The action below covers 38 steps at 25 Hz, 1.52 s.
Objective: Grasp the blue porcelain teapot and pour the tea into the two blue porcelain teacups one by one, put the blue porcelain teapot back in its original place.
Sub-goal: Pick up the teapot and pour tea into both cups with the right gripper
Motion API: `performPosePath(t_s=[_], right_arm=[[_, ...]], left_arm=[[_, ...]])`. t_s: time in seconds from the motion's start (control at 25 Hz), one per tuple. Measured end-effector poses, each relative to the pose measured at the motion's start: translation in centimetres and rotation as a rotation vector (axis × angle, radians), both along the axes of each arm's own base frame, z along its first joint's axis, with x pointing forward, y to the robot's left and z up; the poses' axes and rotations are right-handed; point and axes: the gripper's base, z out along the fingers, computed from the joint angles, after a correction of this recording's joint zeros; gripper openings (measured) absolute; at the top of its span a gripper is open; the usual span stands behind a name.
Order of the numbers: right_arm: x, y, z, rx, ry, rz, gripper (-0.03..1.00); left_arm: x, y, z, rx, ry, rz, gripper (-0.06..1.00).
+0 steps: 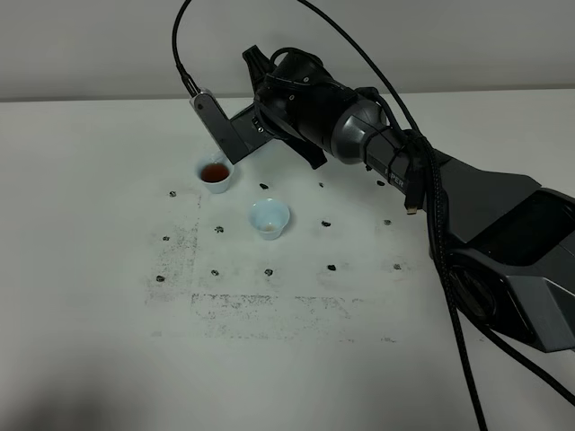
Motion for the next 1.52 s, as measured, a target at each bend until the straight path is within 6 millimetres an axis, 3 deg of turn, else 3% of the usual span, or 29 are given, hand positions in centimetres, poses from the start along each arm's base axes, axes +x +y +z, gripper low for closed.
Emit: performPosePath(t_s=[0.16, 0.48, 0.6, 0.84, 1.0, 1.24, 1.52], right_arm=[[-0.2, 0.1, 0.4, 0.040, 0.014, -0.021, 0.04], [-1.4, -0.8, 4.7, 0.150, 0.062, -0.148, 0.04], [-1.9, -1.8, 5.2, 0.192, 0.150, -0.236, 0.04], [-1.5, -4.5, 4.1, 0.341, 0.413, -0.361, 0.04], [-0.9, -5.7, 4.1, 0.435, 0.486, -0.376, 0.04], [-0.7, -5.6, 3.2, 0.459, 0.514, -0.368, 0.04], [-0.1, -5.3, 0.0, 0.435, 0.540, -0.359, 0.04]], left_arm=[[0.0, 0.0, 0.0, 0.000, 0.000, 0.000, 0.70], [0.0, 0.0, 0.0, 0.000, 0.000, 0.000, 0.70], [0.0, 0.0, 0.0, 0.000, 0.000, 0.000, 0.70], [0.0, 0.0, 0.0, 0.000, 0.000, 0.000, 0.70], [0.0, 0.0, 0.0, 0.000, 0.000, 0.000, 0.70], [0.0, 0.0, 0.0, 0.000, 0.000, 0.000, 0.70], [0.0, 0.0, 0.0, 0.000, 0.000, 0.000, 0.70]])
